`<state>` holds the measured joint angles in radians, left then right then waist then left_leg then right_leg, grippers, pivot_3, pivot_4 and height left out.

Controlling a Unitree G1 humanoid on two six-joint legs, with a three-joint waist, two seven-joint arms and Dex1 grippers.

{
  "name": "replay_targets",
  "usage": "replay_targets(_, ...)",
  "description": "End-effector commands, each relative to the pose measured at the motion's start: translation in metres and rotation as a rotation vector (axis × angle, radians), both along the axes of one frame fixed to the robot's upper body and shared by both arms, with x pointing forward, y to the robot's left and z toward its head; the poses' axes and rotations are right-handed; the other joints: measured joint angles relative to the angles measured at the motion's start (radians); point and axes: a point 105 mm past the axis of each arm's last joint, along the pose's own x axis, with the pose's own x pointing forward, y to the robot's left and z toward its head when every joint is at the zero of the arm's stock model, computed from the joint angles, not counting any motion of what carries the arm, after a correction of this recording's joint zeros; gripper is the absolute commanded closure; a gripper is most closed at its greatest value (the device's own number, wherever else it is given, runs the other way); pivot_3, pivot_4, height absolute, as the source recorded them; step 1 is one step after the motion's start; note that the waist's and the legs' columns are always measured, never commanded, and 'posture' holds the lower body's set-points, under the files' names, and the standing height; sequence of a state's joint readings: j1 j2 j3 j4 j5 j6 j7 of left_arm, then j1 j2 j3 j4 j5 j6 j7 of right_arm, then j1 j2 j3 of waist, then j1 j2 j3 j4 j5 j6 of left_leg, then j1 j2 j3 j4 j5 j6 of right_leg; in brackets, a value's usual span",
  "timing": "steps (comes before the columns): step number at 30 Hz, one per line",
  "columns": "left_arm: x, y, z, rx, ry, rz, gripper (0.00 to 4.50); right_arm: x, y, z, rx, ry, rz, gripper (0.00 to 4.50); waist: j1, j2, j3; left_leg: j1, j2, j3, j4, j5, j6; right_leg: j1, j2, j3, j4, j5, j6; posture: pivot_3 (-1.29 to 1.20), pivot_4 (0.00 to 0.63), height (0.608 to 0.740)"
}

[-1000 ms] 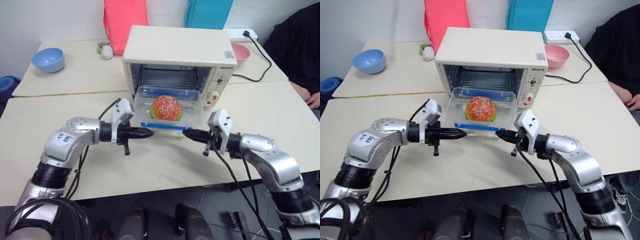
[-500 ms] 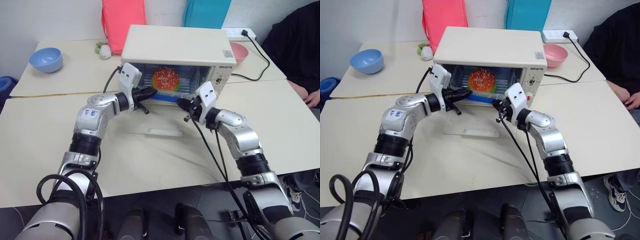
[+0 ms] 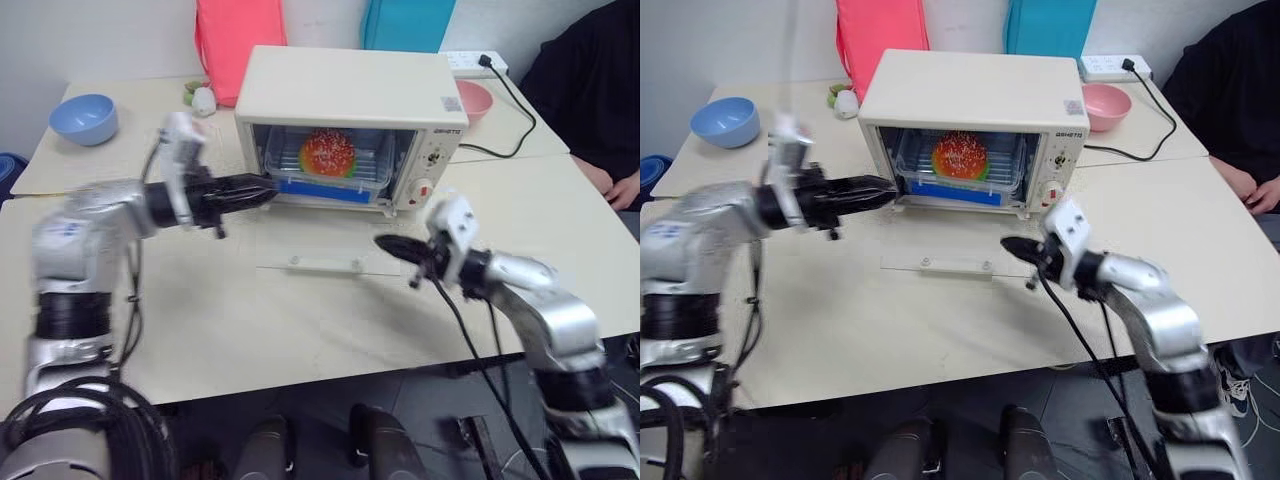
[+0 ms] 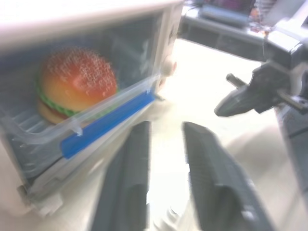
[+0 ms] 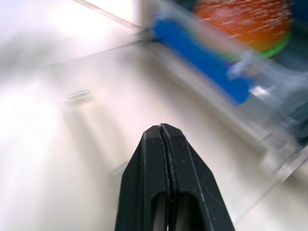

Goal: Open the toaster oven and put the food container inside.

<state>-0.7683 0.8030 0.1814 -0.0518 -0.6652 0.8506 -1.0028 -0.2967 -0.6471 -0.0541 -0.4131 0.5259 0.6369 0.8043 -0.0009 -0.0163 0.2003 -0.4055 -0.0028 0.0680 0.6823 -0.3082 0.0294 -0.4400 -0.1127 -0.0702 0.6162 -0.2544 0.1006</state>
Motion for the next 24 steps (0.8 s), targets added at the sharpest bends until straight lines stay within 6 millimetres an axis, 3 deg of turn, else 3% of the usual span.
replay_targets(1,-0.032,0.005,0.018,0.017,-0.019,-0.102,2.07,-0.030,-0.003,0.000,-0.003,0.048,0.026,4.50,0.000,0.000,0.000,0.002,0.000,0.000,0.000,0.000,0.000,0.003,0.000,0.000,-0.001,0.000,0.000,0.00,0.150,0.740)
replay_targets(6,-0.047,0.016,0.026,0.060,-0.024,-0.116,0.49,-0.027,-0.014,-0.035,-0.003,0.141,-0.135,4.50,0.002,0.000,0.000,0.015,0.000,-0.001,-0.002,-0.005,0.004,0.016,-0.003,0.001,-0.010,0.000,0.000,0.00,0.150,0.740)
replay_targets(8,-0.048,0.019,0.028,0.062,-0.030,-0.106,0.02,-0.014,-0.015,-0.051,0.022,0.151,-0.234,4.50,0.001,-0.001,0.000,0.016,0.001,-0.001,-0.002,-0.004,0.002,0.016,-0.004,0.005,-0.009,0.000,-0.001,0.00,0.150,0.740)
replay_targets(14,-0.047,0.023,0.027,0.103,-0.058,-0.081,0.02,0.023,-0.012,-0.075,0.076,0.135,-0.394,4.50,-0.006,-0.001,0.000,0.014,0.001,0.001,-0.002,-0.004,-0.001,0.011,0.000,0.007,-0.003,-0.002,-0.003,0.00,0.150,0.740)
replay_targets(19,-0.049,0.029,0.030,0.120,-0.086,-0.058,0.02,0.042,-0.007,-0.053,0.155,0.063,-0.390,4.50,-0.007,-0.001,0.000,0.014,0.002,0.003,-0.002,-0.004,-0.001,0.011,0.002,0.006,-0.003,-0.002,-0.003,0.00,0.150,0.740)
replay_targets(21,-0.047,0.032,0.030,0.122,-0.089,-0.040,0.02,0.042,-0.004,-0.036,0.197,0.037,-0.359,4.50,-0.007,-0.001,0.000,0.014,0.002,0.003,-0.002,-0.004,-0.001,0.011,0.002,0.006,-0.003,-0.002,-0.003,0.00,0.150,0.740)
replay_targets(24,-0.045,0.036,0.028,0.115,-0.096,-0.019,0.02,0.041,-0.001,0.009,0.270,-0.048,-0.294,4.50,-0.008,0.000,0.000,0.014,0.002,0.003,-0.002,-0.004,-0.001,0.011,0.002,0.007,-0.003,-0.002,-0.003,0.00,0.150,0.740)
